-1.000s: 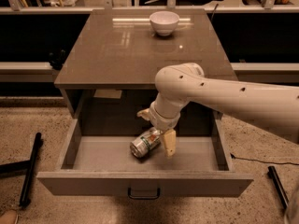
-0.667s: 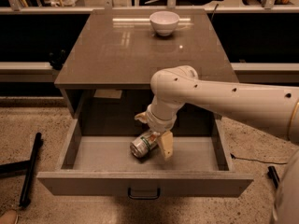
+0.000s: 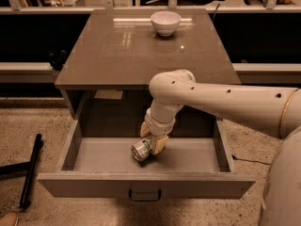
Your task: Pick 7up can from top drawer and place on counter
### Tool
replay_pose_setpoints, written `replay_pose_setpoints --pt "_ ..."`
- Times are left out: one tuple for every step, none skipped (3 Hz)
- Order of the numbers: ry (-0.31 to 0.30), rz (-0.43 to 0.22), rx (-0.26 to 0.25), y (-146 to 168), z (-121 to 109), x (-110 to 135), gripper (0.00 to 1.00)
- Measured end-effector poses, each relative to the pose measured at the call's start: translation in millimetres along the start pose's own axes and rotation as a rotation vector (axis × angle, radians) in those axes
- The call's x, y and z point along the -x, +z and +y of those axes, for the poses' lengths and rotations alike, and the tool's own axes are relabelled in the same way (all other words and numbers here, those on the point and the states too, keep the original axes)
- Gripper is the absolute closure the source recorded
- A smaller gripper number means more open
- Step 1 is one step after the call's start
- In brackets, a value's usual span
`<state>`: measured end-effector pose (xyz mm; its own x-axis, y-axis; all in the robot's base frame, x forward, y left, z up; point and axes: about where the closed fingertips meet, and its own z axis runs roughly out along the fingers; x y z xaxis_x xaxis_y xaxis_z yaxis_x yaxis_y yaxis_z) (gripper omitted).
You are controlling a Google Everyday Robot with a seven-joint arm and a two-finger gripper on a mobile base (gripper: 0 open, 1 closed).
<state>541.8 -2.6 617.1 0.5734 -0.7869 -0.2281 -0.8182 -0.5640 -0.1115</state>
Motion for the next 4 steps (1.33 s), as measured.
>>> replay_pose_setpoints --pt "0.029 -0.012 -0.033 -14.4 5.9 -2.9 0.72" --pt "0.089 -0.031 -0.117 -53.1 24.7 -10.6 0.96" --pt "0.181 -0.033 -0.213 -110.2 53.1 -33.6 1.00" --pt "0.181 -0.033 -0.213 -110.2 53.1 -33.6 1.00"
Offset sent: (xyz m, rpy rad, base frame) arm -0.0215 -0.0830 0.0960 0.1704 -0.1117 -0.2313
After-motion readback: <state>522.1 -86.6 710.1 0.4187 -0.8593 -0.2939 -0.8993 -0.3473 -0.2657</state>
